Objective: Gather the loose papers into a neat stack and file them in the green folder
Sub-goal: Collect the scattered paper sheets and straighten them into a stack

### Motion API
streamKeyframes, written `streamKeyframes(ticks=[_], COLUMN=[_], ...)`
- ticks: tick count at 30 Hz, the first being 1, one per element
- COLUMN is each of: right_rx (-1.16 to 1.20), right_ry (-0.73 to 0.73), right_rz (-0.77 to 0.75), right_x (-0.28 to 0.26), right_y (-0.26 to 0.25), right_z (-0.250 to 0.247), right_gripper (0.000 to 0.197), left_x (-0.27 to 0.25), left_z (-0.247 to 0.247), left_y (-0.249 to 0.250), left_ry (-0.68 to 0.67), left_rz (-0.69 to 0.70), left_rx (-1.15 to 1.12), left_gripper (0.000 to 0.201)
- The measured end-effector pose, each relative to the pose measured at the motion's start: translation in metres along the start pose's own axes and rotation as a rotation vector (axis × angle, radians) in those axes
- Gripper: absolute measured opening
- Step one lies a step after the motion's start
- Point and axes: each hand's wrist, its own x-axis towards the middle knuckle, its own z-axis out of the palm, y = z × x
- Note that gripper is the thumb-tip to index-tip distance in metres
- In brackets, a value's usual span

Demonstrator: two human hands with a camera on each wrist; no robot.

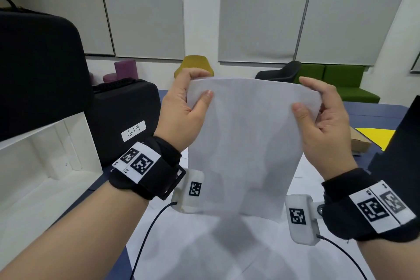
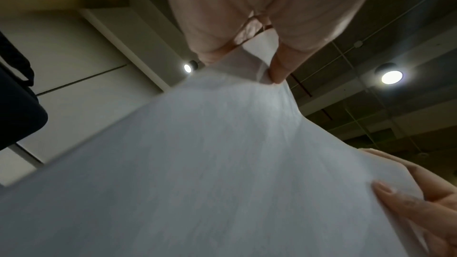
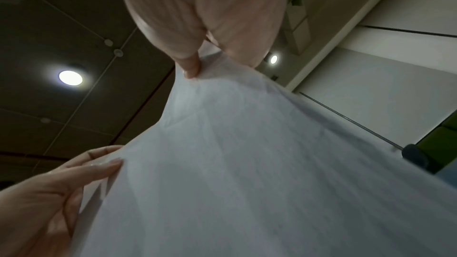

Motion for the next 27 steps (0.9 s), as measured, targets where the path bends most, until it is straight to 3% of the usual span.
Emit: streamKeyframes(ticks=[4, 7, 9, 11, 14, 17, 20, 24, 27], right_rx=[0.212, 0.318, 0.379, 0.37, 0.315, 0.346, 0.379, 0.302, 0.257], right_ry=[0.001, -0.122, -0.288, -0.361, -0.273, -0.211, -0.219, -0.264, -0.249], right_rz=[0.149, 0.385, 0.594, 0.696, 0.696, 0.669, 0.662, 0.698, 0.701], right_x=[-0.001, -0.013, -0.028, -0.044, -0.05, -0.041, -0.035, -0.051, -0.057], right_y=[-0.005, 0.006, 0.021, 0.033, 0.035, 0.032, 0.031, 0.035, 0.035], right_z=[-0.003, -0.006, -0.007, -0.004, 0.004, 0.004, 0.001, 0.009, 0.012], right_gripper=[0.055, 0.053, 0.052, 0.043, 0.02, 0.019, 0.031, 0.022, 0.018], left_x=[-0.009, -0.03, -0.044, -0.052, -0.051, -0.042, -0.037, -0.048, -0.052], left_z=[-0.002, -0.004, -0.002, 0.002, 0.008, 0.008, 0.002, 0.004, 0.006], left_y=[-0.016, -0.032, -0.04, -0.043, -0.038, -0.034, -0.036, -0.045, -0.047], left_ry=[-0.097, -0.278, -0.312, -0.294, -0.263, -0.226, -0.237, -0.232, -0.207], left_rz=[-0.326, -0.596, -0.68, -0.705, -0.683, -0.635, -0.64, -0.724, -0.692], left_rx=[-0.388, -0.433, -0.417, -0.423, -0.408, -0.4, -0.446, -0.477, -0.445], left_gripper=[0.061, 0.045, 0.03, 0.021, 0.016, 0.016, 0.032, 0.018, 0.015])
